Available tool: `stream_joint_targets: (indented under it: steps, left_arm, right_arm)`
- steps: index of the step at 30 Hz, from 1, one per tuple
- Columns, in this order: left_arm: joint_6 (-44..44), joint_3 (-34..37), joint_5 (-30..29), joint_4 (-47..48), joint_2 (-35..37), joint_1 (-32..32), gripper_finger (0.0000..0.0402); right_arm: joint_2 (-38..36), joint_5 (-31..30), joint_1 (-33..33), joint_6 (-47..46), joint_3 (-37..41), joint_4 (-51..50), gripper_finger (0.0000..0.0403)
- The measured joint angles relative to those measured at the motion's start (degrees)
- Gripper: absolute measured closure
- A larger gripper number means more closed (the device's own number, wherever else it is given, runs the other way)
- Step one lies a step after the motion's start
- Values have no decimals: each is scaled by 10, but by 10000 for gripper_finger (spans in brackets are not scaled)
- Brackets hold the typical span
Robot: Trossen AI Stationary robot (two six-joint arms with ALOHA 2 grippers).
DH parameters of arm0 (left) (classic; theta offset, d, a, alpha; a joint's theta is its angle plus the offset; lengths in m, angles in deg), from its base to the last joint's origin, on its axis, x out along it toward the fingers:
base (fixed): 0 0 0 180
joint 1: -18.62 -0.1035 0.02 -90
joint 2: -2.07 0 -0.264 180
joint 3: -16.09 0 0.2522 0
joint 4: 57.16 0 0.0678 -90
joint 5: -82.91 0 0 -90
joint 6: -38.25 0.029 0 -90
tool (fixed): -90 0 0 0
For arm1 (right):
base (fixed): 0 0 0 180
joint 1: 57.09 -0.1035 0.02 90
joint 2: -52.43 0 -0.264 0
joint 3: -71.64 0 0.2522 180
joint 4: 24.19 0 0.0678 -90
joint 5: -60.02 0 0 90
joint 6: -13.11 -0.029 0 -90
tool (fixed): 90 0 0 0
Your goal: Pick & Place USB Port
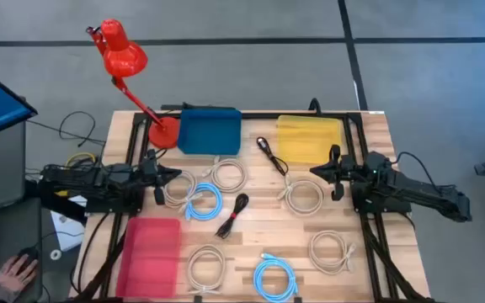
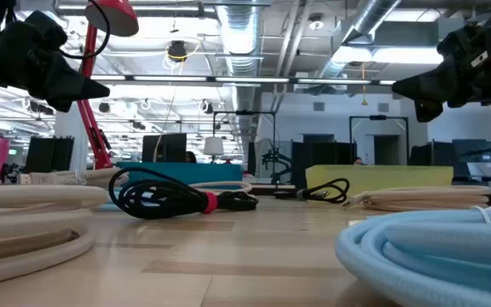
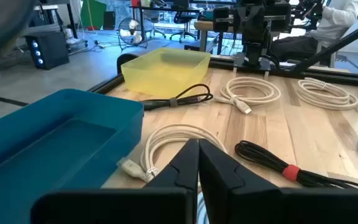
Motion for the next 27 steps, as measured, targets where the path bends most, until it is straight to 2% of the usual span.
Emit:
stream_joint_targets:
  steps: [27]
  left_arm:
    - [0, 0, 0, -4, -13, -3, 390]
  right_arm:
    - [0, 0, 0, 0, 0, 0, 403]
